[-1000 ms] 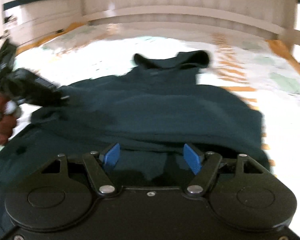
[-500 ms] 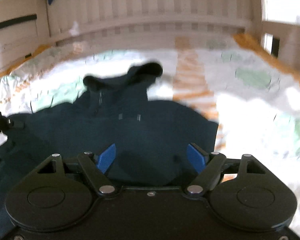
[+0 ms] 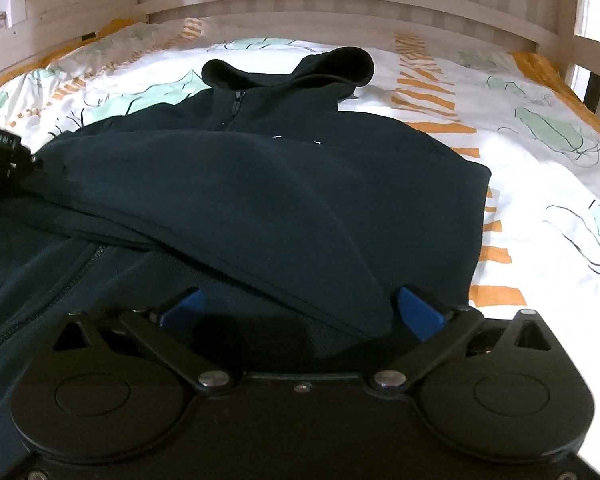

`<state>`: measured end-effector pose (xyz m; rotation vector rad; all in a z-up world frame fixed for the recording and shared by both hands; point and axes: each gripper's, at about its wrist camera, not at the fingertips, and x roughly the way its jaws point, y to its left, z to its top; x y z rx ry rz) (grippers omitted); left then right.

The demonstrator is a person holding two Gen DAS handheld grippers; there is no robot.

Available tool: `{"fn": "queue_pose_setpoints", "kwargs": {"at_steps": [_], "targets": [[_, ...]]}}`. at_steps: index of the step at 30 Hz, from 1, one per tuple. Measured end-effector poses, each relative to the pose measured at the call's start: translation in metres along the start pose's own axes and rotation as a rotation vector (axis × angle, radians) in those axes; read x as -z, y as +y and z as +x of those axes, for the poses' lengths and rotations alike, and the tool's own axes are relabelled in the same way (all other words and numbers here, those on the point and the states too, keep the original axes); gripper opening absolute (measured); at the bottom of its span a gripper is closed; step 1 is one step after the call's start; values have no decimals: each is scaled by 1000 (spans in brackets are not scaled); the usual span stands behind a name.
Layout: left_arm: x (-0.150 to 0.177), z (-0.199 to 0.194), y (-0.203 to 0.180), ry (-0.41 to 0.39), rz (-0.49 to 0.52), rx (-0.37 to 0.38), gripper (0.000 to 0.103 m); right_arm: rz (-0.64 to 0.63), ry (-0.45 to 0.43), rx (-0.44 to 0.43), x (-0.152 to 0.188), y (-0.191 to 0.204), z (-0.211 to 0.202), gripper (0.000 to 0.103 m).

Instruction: Fold large clothes

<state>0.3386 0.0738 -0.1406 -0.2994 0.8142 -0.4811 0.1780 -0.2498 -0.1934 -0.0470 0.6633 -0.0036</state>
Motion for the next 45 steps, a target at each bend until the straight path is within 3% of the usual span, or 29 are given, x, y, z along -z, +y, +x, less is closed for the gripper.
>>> {"fn": "queue_pose_setpoints", "kwargs": {"at_steps": [4,6,11,14,16,18,22,28,31,35,40,45], "targets": [[9,-1,-14,-8,137,-59,26,-2,-8,-1,1,1,1,102],[11,-2,-15,-12,159,-68,26,0,-13,-2,2,0,1,102],[12,-7,-16,-6,107,-91,30,-1,-10,-4,2,1,2,103],[14,-20,-22,3,45,-121,39,-7,13,-8,-2,0,3,103],[18,-36,-27,-2,31,-121,51,-15,46,-11,-8,0,4,103],[20,-52,-33,-2,28,-108,56,-31,90,-3,-15,2,3,102],[14,-87,-47,-49,38,-86,56,-23,125,-32,-33,5,-13,102],[-29,-139,-86,-187,104,-41,60,-10,26,-102,-83,4,-62,102],[-57,-155,-108,-258,137,-20,70,17,-35,-126,-118,-1,-85,102],[-92,-162,-128,-340,171,-47,75,97,-124,-140,-163,-14,-102,102],[-117,-142,-143,-439,203,-98,85,120,-231,-45,-192,-28,-97,102],[-118,-87,-151,-430,292,-158,85,195,-216,17,-193,-49,-54,102]]}}
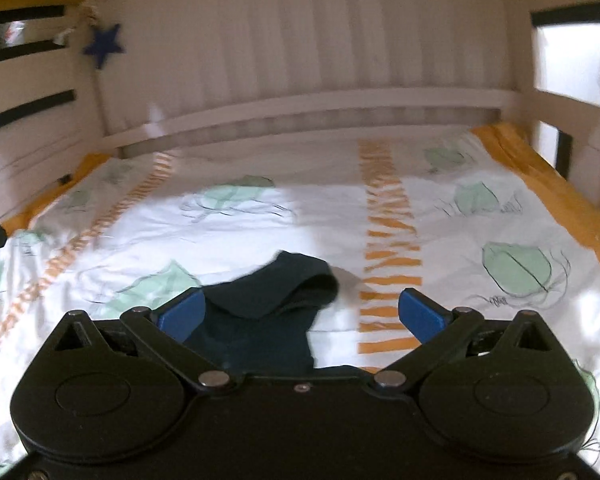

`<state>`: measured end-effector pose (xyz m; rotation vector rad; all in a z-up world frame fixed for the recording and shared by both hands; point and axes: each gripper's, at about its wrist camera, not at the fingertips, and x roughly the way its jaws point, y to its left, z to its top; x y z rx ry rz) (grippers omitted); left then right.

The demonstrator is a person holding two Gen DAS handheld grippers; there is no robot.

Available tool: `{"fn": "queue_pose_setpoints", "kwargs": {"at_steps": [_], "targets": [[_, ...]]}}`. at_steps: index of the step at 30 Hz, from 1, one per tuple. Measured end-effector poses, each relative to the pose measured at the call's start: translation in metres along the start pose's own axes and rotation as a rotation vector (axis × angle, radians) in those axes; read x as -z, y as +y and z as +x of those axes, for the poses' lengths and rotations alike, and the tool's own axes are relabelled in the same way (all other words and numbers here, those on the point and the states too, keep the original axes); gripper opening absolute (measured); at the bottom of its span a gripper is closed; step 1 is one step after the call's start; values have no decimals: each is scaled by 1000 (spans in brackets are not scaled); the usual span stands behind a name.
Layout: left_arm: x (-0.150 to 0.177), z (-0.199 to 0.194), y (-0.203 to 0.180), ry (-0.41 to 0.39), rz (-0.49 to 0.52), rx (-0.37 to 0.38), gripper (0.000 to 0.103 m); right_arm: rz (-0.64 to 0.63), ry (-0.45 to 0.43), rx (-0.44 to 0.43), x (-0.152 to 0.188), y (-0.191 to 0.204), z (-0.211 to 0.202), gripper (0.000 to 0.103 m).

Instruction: Fold large clothes

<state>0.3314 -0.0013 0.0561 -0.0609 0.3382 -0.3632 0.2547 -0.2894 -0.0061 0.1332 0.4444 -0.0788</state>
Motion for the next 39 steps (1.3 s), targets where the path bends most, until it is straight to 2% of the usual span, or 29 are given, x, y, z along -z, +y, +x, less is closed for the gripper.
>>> {"fn": "queue_pose_setpoints", "kwargs": {"at_steps": [4,10,17,22,25,28,32,33,35,39], "targets": [[30,58,-12,76,89,-33,85,6,44,34,19,-10,43,102],[69,138,-18,186,181,-34,85,29,93,46,45,-13,109,102],[95,193,-23,233,305,-33,84,37,93,56,59,-10,180,102],[108,221,-24,250,391,-39,84,19,96,78,71,-5,210,102],[112,233,-27,238,446,-30,84,37,134,61,81,-8,223,102],[113,244,-33,205,494,-28,84,79,135,35,82,-16,222,102],[111,254,-41,179,538,-27,84,72,139,37,81,-15,222,102],[108,255,-39,175,524,-31,84,72,138,36,81,-15,221,102],[97,258,-25,169,394,-62,84,78,137,30,81,-17,220,102],[84,263,37,227,-30,-90,84,81,138,23,79,-16,219,102]]}}
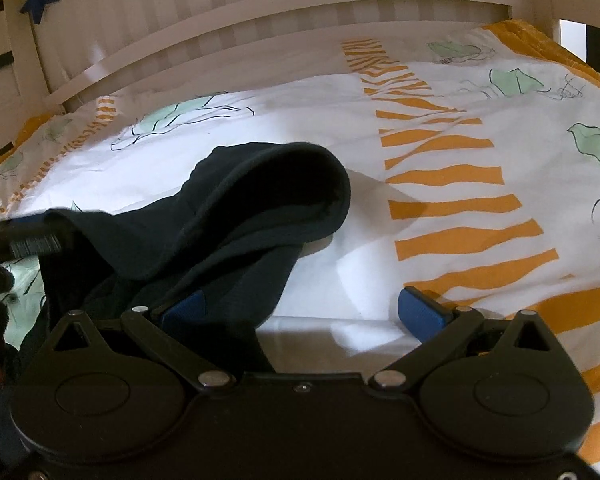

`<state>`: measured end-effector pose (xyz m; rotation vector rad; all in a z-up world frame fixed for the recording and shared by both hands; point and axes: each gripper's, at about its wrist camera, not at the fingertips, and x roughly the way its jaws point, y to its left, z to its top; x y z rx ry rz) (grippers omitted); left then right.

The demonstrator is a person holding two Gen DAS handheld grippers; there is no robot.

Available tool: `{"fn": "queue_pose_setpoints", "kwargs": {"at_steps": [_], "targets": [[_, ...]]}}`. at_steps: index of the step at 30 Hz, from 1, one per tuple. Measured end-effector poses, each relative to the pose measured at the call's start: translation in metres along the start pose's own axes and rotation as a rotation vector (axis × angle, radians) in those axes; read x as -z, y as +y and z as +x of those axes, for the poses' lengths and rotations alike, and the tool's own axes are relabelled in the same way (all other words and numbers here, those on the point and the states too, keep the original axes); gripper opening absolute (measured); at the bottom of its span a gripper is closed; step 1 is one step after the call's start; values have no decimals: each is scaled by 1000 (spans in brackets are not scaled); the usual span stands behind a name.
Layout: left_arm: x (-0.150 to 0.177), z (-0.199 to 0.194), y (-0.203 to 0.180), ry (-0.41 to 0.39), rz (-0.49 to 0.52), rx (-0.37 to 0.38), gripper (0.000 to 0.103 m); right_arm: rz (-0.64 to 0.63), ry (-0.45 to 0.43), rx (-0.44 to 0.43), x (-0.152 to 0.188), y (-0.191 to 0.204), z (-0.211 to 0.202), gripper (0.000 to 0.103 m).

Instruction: Fold large clothes

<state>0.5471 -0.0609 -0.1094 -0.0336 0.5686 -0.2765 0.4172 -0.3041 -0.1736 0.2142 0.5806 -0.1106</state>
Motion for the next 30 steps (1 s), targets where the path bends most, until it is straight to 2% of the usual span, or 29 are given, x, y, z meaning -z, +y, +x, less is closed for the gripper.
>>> {"fn": "queue_pose_setpoints", "kwargs": {"at_steps": [1,3,7,9,11,15,19,21,23,28,30], "targets": [[0,3,14,28,-66,1,84,-4,-1,-1,-1,1,-1,102],[3,9,33,76,-127,17,84,-16,-5,-2,-2,3,-4,102],[14,8,36,86,-101,20,84,-37,-17,-10,-6,6,-8,102],[18,6,31,85,-56,12,84,-48,-13,-6,-7,7,-5,102],[21,1,19,57,49,-11,84,-57,-7,-9,-9,8,-3,102],[29,-15,-17,-67,364,-52,84,-64,7,-17,-10,8,1,102],[37,-17,-56,-166,648,-52,84,-64,13,-17,-8,8,4,102],[38,-15,-70,-191,737,-53,84,-58,13,-21,-8,7,4,102],[31,-10,-71,-191,710,-51,84,-49,14,-25,-9,5,3,102],[-4,-4,-22,-163,316,-59,83,-61,-2,-22,-12,3,-1,102],[-11,1,-4,-134,232,-52,83,-64,-12,-25,-16,3,-3,102]]}}
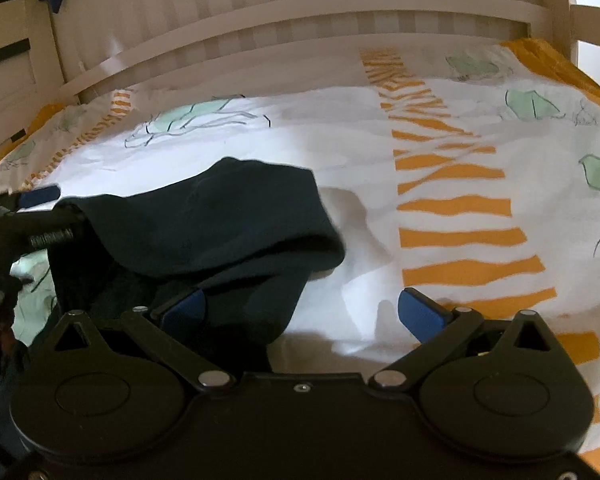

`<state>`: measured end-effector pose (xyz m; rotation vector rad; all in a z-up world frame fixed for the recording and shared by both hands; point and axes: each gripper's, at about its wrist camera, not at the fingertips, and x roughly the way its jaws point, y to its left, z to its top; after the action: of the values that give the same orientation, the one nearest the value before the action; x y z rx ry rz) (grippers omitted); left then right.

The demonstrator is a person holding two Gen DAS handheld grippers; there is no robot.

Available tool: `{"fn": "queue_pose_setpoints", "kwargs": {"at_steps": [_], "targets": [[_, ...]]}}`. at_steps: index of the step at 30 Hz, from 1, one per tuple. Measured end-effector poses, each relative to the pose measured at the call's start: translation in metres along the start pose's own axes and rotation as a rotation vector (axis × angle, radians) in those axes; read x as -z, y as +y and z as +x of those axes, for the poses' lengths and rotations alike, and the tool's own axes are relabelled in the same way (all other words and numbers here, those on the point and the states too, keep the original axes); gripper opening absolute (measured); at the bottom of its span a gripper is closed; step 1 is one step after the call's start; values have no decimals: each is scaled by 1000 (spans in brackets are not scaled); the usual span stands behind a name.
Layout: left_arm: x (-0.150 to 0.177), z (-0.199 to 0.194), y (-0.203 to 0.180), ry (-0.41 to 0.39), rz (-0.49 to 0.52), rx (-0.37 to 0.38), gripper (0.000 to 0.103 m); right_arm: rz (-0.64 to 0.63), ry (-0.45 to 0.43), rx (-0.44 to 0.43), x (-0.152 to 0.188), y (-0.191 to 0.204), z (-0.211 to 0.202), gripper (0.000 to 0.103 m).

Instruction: Fold large clothes

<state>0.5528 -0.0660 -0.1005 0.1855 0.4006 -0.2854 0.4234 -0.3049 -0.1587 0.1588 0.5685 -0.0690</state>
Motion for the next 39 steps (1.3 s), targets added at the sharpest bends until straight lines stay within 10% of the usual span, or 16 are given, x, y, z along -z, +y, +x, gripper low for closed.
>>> {"fn": "queue_pose_setpoints", "kwargs": {"at_steps": [7,15,23,31,39], "targets": [[9,24,28,159,-184,64,84,-8,-20,-11,-14,7,2,102],[24,11,15,165,97,89,84,-20,58,127,-22,-22,38,102],[26,-17,29,195,216,201,84,46,115,73,-23,-56,34,102],[-9,-45,66,154,-32,342,84,0,8,-84,-37,-58,-11,102],[-25,-4,17,189,-86,381,83,33,-57,-109,-59,-32,14,102]]}}
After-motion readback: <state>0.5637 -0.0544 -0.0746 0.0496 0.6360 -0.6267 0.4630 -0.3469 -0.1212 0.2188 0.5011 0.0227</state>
